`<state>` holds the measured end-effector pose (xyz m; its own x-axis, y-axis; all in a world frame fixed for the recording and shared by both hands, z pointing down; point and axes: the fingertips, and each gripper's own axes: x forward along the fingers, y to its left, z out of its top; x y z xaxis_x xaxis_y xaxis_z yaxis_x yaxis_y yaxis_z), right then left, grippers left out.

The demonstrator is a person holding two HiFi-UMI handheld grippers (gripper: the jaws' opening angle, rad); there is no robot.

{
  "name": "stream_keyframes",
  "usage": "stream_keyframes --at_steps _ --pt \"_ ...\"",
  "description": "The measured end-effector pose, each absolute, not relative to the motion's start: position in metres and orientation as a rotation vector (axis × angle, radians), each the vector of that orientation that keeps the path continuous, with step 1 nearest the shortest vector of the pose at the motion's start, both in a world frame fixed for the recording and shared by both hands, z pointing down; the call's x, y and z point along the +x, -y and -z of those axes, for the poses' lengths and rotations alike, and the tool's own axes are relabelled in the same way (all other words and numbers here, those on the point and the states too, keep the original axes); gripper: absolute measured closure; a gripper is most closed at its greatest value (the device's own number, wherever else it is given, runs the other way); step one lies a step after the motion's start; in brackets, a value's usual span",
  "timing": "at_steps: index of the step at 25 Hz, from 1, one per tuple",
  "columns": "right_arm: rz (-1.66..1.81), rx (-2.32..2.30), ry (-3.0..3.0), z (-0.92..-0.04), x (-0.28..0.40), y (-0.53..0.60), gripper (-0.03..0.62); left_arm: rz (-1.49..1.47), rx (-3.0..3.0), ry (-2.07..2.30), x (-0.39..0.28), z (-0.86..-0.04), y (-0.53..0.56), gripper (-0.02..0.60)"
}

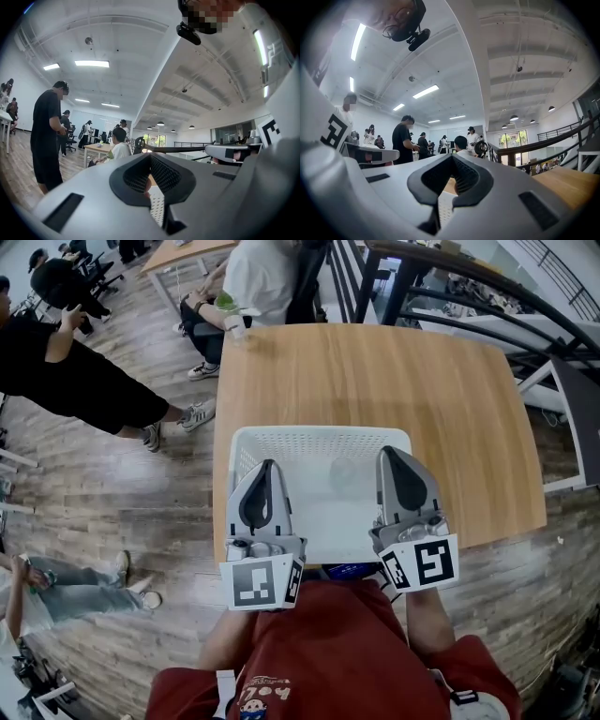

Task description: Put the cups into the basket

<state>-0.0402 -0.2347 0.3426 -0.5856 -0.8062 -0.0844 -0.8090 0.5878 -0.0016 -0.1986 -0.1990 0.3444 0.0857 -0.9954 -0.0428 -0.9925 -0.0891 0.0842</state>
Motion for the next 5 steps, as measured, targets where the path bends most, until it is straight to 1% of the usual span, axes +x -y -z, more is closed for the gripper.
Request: stream_keyframes --at_steps 5 --pt "-0.053 -1.391 -2.731 -0.343 -0.0413 0.2348 0.591 0.127 2.291 2.095 -0.198 -0.3466 0.1991 0.574"
